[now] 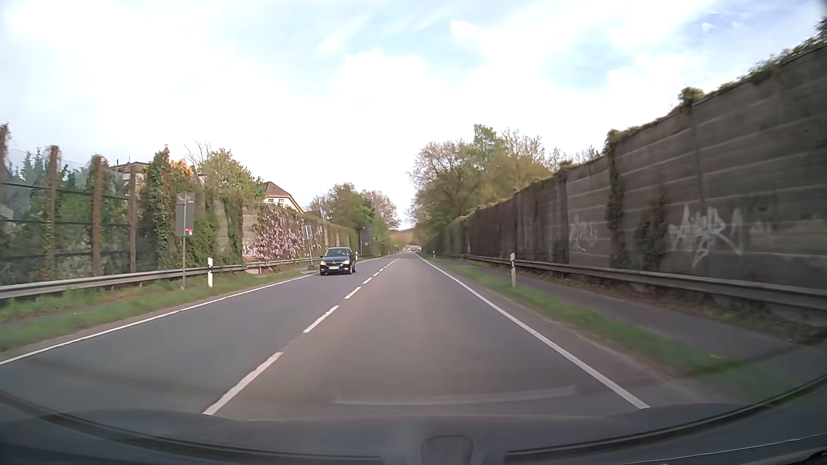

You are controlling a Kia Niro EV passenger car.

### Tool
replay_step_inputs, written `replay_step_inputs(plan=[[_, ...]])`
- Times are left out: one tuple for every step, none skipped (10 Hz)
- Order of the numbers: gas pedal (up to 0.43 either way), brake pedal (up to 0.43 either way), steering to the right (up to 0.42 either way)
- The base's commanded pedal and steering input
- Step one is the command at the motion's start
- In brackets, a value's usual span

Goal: Follow the waypoints while adhering to traffic rules and regulations

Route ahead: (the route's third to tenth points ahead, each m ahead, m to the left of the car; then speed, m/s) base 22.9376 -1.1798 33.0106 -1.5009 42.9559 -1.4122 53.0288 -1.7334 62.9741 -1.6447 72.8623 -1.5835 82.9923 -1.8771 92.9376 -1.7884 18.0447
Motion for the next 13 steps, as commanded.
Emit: replay_step_inputs(plan=[[0.110,0.000,-0.002],[0.110,0.000,-0.002],[0.110,0.000,-0.002],[0.110,0.000,-0.003],[0.110,0.000,-0.004],[0.110,0.000,-0.005],[0.110,0.000,-0.004],[0.110,0.000,-0.004],[0.110,0.000,-0.004],[0.110,0.000,-0.004],[0.110,0.000,-0.004],[0.098,0.000,-0.004],[0.079,0.000,-0.004]])
